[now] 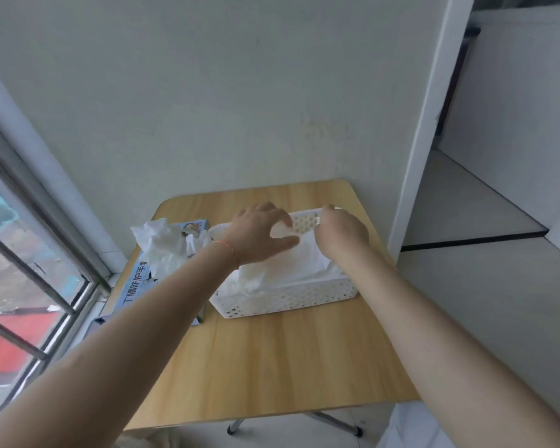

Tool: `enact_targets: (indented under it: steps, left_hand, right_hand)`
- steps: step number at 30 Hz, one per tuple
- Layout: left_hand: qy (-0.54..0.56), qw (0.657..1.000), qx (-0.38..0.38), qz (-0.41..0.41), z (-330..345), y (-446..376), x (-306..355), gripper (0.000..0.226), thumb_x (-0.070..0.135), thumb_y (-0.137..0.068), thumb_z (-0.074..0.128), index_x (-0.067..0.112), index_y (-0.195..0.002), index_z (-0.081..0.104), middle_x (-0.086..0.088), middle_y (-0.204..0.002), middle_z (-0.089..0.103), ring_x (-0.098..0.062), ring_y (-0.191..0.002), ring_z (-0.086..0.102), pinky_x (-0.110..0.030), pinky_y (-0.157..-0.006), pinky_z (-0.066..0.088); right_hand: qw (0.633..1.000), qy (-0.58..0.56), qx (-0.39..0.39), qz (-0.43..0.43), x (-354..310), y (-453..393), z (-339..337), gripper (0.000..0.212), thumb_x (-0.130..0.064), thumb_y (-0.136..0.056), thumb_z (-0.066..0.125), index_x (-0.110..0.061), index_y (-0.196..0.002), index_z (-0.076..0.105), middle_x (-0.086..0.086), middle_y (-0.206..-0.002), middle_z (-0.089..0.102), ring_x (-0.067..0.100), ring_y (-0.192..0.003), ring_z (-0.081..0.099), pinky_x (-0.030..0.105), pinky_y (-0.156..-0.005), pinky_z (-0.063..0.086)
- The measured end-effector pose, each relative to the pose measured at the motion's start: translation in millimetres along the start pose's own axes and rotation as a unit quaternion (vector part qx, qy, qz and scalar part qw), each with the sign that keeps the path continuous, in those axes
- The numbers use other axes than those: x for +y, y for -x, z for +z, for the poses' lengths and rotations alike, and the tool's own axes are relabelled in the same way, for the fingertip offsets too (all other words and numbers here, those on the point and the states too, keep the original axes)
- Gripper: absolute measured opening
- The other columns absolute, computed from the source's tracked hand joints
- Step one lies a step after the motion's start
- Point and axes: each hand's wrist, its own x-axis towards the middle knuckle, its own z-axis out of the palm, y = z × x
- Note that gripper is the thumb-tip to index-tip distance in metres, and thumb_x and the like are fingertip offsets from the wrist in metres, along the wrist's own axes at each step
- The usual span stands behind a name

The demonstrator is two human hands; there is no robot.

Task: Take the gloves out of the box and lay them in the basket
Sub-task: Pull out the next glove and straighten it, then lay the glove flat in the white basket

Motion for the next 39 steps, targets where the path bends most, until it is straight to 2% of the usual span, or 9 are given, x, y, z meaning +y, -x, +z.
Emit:
enact_targets:
  steps: [3, 10, 15, 18, 21, 25, 30, 36, 39]
  left_hand:
    - [-0.039, 0.988, -0.148, 0.017, 0, 8, 5, 0.055, 0.054, -0.079, 0.073, 0.039, -0.128, 0.055, 0.008, -0.143, 0.044, -0.016, -0.136, 0.034, -0.040, -0.113, 0.026]
    - [-0.098, 0.964, -0.244, -0.046, -43, 11, -10, 0.073, 0.016, -0.082, 0.072, 0.035, -0.144, 0.040, -0.001, -0.147, 0.039, -0.024, -0.136, 0.033, -0.042, -0.112, 0.033]
    - [-0.129, 0.985, -0.111, -0.041, -45, 17, 8, 0.056, 0.002, -0.086, 0.046, 0.027, -0.135, 0.053, -0.003, -0.140, 0.046, -0.023, -0.131, 0.040, -0.040, -0.108, 0.035]
    - [-0.091, 0.993, -0.078, -0.006, -31, 22, 20, 0.033, 0.023, -0.092, 0.051, 0.028, -0.124, 0.062, -0.001, -0.128, 0.052, -0.022, -0.120, 0.048, -0.040, -0.100, 0.041]
    - [-0.140, 0.986, -0.072, -0.049, -25, 28, 22, 0.032, 0.048, -0.091, 0.057, 0.028, -0.115, 0.061, 0.002, -0.108, 0.050, -0.019, -0.090, 0.051, -0.031, -0.075, 0.042]
    - [-0.128, 0.974, -0.149, -0.110, -31, 31, 14, 0.052, 0.056, -0.084, 0.066, 0.022, -0.121, 0.051, 0.003, -0.099, 0.052, -0.017, -0.082, 0.051, -0.029, -0.063, 0.042]
    - [-0.022, 0.930, -0.292, -0.220, -9, 25, -11, 0.065, 0.055, -0.082, 0.065, 0.023, -0.132, 0.036, -0.003, -0.094, 0.066, -0.018, -0.066, 0.060, -0.025, -0.057, 0.050]
    - [0.035, 0.915, -0.317, -0.246, 19, 23, -24, 0.063, 0.043, -0.087, 0.061, 0.025, -0.139, 0.030, -0.007, -0.101, 0.061, -0.017, -0.069, 0.058, -0.025, -0.055, 0.050]
    - [0.063, 0.908, -0.327, -0.255, 17, 22, -26, 0.071, 0.047, -0.085, 0.063, 0.025, -0.144, 0.029, -0.009, -0.101, 0.062, -0.020, -0.073, 0.060, -0.028, -0.065, 0.056]
  right_hand:
    - [0.996, 0.082, 0.011, -0.030, -3, 0, 2, 0.048, 0.003, -0.092, 0.041, -0.002, -0.140, 0.037, 0.013, -0.118, 0.063, 0.032, -0.105, 0.062, 0.032, -0.067, 0.040]
    - [0.985, 0.163, 0.020, -0.055, -3, 3, 3, 0.044, 0.003, -0.089, 0.048, -0.005, -0.132, 0.044, 0.006, -0.104, 0.067, 0.023, -0.091, 0.065, 0.029, -0.059, 0.038]
    - [0.983, 0.179, 0.025, -0.040, -5, 7, 1, 0.034, -0.001, -0.089, 0.051, -0.007, -0.123, 0.049, 0.004, -0.106, 0.064, 0.020, -0.092, 0.065, 0.028, -0.061, 0.039]
    - [0.981, 0.182, 0.065, -0.034, -8, 12, -1, 0.033, -0.003, -0.089, 0.054, -0.006, -0.122, 0.050, 0.012, -0.117, 0.054, 0.024, -0.101, 0.059, 0.029, -0.067, 0.043]
    - [0.981, 0.147, 0.090, -0.088, -15, 16, -6, 0.031, 0.004, -0.088, 0.053, -0.004, -0.117, 0.050, 0.015, -0.119, 0.048, 0.026, -0.103, 0.054, 0.030, -0.069, 0.043]
    - [0.985, 0.084, -0.016, -0.152, -26, 19, -4, 0.030, -0.011, -0.097, 0.048, -0.006, -0.126, 0.049, 0.016, -0.125, 0.047, 0.031, -0.107, 0.053, 0.033, -0.070, 0.038]
    - [0.979, 0.110, -0.169, -0.039, -15, 8, 12, 0.089, -0.067, -0.088, 0.048, -0.020, -0.155, 0.013, 0.014, -0.161, 0.010, 0.039, -0.138, 0.032, 0.043, -0.102, 0.040]
    - [0.970, 0.114, -0.216, -0.020, -4, -3, 32, 0.099, -0.074, -0.082, 0.050, -0.027, -0.156, 0.004, 0.013, -0.162, -0.001, 0.043, -0.140, 0.027, 0.049, -0.106, 0.040]
    - [0.967, 0.122, -0.225, -0.014, -10, -7, 29, 0.098, -0.070, -0.082, 0.055, -0.025, -0.155, 0.008, 0.015, -0.161, 0.004, 0.041, -0.137, 0.034, 0.047, -0.103, 0.043]
